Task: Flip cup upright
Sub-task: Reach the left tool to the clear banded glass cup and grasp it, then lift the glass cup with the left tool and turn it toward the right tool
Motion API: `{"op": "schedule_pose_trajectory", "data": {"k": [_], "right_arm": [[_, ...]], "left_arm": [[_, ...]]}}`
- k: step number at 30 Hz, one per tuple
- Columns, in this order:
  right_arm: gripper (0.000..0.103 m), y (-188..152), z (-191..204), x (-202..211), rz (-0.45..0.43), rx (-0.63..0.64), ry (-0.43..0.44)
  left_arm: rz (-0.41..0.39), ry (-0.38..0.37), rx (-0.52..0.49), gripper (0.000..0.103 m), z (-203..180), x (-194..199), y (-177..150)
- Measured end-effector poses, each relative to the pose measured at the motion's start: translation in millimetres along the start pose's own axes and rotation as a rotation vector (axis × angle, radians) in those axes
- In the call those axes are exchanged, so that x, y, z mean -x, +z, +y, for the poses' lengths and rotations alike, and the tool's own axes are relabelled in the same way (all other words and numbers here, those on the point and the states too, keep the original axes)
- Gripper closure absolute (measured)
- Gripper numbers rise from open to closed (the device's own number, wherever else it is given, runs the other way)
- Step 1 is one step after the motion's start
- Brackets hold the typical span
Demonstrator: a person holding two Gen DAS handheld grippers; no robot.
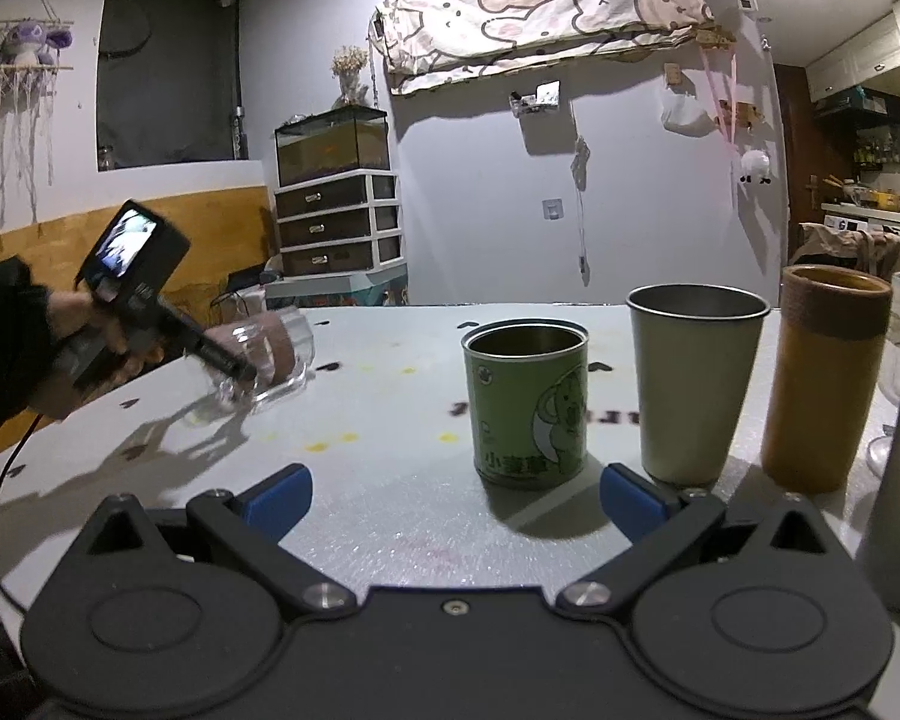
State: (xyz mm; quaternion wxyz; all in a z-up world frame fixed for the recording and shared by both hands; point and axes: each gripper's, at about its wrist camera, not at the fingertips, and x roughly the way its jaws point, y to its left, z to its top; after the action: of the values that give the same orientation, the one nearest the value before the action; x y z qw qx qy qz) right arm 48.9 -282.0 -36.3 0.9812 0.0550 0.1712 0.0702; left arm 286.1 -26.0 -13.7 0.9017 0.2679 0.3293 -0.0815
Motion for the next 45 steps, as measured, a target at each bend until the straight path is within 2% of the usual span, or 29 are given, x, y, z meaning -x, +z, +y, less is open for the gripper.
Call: {"op": "schedule_pose_trajectory", "data": {"k": [7,18,23,27,31,34,36,42,45], "right_arm": [[0.0,-1.2,1.9,18.6,-0.016,-0.001,0.013],[0.0,-4.0,4.3,56.6,-0.047,-0.023,0.003],[0.0,-2.4,3.3,68.4,-0.05,-0.045,-0.013],[0.0,6.5,7.7,59.5,-0.033,-0.01,-0.027],[0.0,21.2,15.7,29.0,0.014,0.011,-0.003],[0.0,29.1,24.0,4.3,0.076,0.014,0.064],[0.0,34.1,30.6,-14.9,0.126,0.014,0.089],[0.0,34.8,43.2,-63.8,0.258,0.036,0.089],[0.0,29.3,41.4,-73.3,0.308,0.059,0.086]], "left_arm": [[-0.048,-0.055,-0.051,0.025,-43.4,68.4,-42.9],[-0.187,-0.188,-0.211,0.026,-119.0,159.9,-98.6],[-0.249,-0.247,-0.251,0.029,-144.7,190.1,-114.8],[-0.303,-0.31,-0.288,0.029,-156.9,206.6,-127.1],[-0.311,-0.308,-0.255,0.029,-159.4,205.2,-132.1],[-0.337,-0.302,-0.238,0.027,-157.7,205.9,-138.3],[-0.349,-0.292,-0.214,0.02,-156.2,206.3,-143.0],[-0.334,-0.309,-0.109,0.017,-140.5,202.1,-158.3],[-0.327,-0.3,-0.041,0.017,-129.4,198.6,-164.6]]}}
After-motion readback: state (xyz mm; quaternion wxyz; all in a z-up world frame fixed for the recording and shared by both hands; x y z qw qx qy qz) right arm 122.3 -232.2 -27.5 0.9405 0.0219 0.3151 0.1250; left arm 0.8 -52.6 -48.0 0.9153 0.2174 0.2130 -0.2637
